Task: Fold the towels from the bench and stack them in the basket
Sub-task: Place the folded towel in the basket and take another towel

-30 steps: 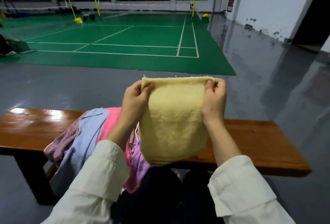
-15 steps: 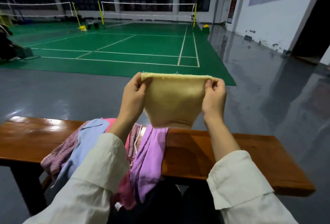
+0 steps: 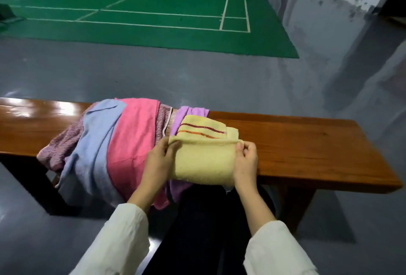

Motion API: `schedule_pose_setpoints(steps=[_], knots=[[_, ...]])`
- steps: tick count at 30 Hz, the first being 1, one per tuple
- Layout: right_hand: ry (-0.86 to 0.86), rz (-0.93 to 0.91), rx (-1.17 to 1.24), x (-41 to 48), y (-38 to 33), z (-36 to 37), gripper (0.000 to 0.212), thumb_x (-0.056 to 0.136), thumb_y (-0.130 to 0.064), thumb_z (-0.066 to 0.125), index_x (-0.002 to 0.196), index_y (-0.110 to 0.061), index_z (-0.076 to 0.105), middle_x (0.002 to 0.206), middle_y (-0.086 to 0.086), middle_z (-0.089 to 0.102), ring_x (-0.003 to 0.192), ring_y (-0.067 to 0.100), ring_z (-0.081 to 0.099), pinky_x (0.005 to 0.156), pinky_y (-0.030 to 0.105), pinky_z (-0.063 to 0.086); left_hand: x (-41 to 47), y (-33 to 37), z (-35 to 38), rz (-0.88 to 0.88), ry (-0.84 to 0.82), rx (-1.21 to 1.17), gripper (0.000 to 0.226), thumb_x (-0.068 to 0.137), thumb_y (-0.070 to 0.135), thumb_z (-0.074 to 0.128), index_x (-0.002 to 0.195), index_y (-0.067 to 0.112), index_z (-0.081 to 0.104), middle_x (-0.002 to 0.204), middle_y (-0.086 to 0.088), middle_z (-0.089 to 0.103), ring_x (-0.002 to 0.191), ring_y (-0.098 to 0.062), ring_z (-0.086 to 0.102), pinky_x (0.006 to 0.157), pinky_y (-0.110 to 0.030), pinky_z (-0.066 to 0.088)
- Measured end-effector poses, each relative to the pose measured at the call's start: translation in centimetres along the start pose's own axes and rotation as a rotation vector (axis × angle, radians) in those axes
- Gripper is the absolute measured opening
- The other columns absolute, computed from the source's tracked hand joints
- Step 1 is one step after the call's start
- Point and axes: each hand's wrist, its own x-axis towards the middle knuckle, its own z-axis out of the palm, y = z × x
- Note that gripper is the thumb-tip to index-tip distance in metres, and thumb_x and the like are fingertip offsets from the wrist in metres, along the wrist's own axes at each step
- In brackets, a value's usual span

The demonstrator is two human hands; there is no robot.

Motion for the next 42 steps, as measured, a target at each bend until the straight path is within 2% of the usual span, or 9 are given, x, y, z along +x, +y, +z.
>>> schedule_pose_setpoints(steps=[7,11,15,21,26,29,33,38,42], knots=[[0.085,0.043,-0.001,4.3,0.0,1.6,0.010,0.102,-0.022,0.038,0.101,-0.014,0.045,0.083,-0.010,0.048,0.072,0.004,0.044,0.060,0.025,0.034,4.3,-0.6,1.2,-0.070,-0.212,-0.014,0.034,0.081,0.048,0.062,0.073,0.015,0.056,0.066,0.007,0.053,0.061,-0.006,0.045,0.058,-0.026,0.037],[0.083,0.025,-0.052,6.6,0.6,2.1,0.010,0.103,-0.022,0.038,0.102,-0.014,0.044,0.083,-0.010,0.047,0.071,0.002,0.043,0.056,0.010,0.035,6.0,-0.9,2.0,-0.026,-0.130,0.034,0.021,0.093,0.024,0.059,0.073,0.023,0.051,0.065,0.010,0.050,0.059,-0.005,0.043,0.056,-0.024,0.036],[0.069,-0.015,-0.100,8.7,1.4,3.3,0.010,0.102,-0.024,0.039,0.101,-0.016,0.046,0.079,-0.011,0.048,0.068,0.004,0.044,0.058,0.015,0.036,7.8,-1.2,3.2,-0.003,-0.042,0.086,0.011,0.096,0.027,0.051,0.087,0.025,0.048,0.069,0.012,0.052,0.060,-0.002,0.046,0.059,-0.031,0.032],[0.010,-0.001,-0.218,10.5,3.2,4.2,0.012,0.099,-0.029,0.045,0.099,-0.018,0.050,0.086,-0.003,0.059,0.083,0.021,0.057,0.074,0.041,0.046,8.4,-2.5,4.1,-0.053,-0.031,0.196,0.018,0.097,0.028,0.051,0.099,0.011,0.055,0.086,-0.004,0.060,0.079,-0.028,0.056,0.062,-0.033,0.029],[0.002,0.038,-0.305,10.8,2.8,4.0,0.016,0.100,-0.030,0.046,0.101,-0.015,0.051,0.085,-0.008,0.054,0.088,0.020,0.055,0.074,0.035,0.044,8.6,-2.4,4.5,-0.078,-0.042,0.265,0.018,0.097,0.030,0.050,0.096,0.012,0.054,0.086,-0.015,0.065,0.081,-0.035,0.058,0.065,-0.037,0.033],[-0.025,0.063,-0.442,10.2,2.0,3.4,0.031,0.097,-0.034,0.051,0.116,-0.011,0.051,0.108,0.001,0.055,0.104,0.022,0.052,0.081,0.032,0.042,8.6,-2.2,4.3,-0.138,-0.072,0.295,0.022,0.095,0.033,0.053,0.097,0.012,0.053,0.088,-0.009,0.063,0.085,-0.032,0.058,0.068,-0.036,0.035],[-0.139,0.116,-0.891,8.7,1.0,2.3,0.070,0.087,-0.048,0.062,0.132,0.000,0.039,0.133,0.015,0.048,0.123,0.031,0.045,0.100,0.038,0.038,8.3,-1.9,3.5,-0.198,-0.126,0.462,0.046,0.083,0.047,0.065,0.110,0.011,0.054,0.107,-0.009,0.062,0.097,-0.029,0.057,0.080,-0.036,0.043],[-0.266,0.292,-0.932,8.6,0.7,2.8,0.059,0.083,-0.051,0.066,0.117,-0.004,0.054,0.119,0.011,0.060,0.109,0.032,0.057,0.073,0.033,0.043,8.2,-0.8,3.7,-0.302,-0.194,0.584,0.061,0.081,0.048,0.069,0.115,0.001,0.050,0.115,-0.019,0.062,0.107,-0.035,0.056,0.080,-0.037,0.041],[-0.304,0.353,-0.801,8.9,0.1,2.9,0.042,0.082,-0.041,0.068,0.109,-0.010,0.058,0.114,0.010,0.062,0.107,0.032,0.057,0.073,0.032,0.043,8.5,0.7,4.1,-0.297,-0.157,0.616,0.064,0.080,0.038,0.073,0.117,-0.004,0.040,0.116,-0.025,0.060,0.108,-0.040,0.055,0.077,-0.038,0.038]])
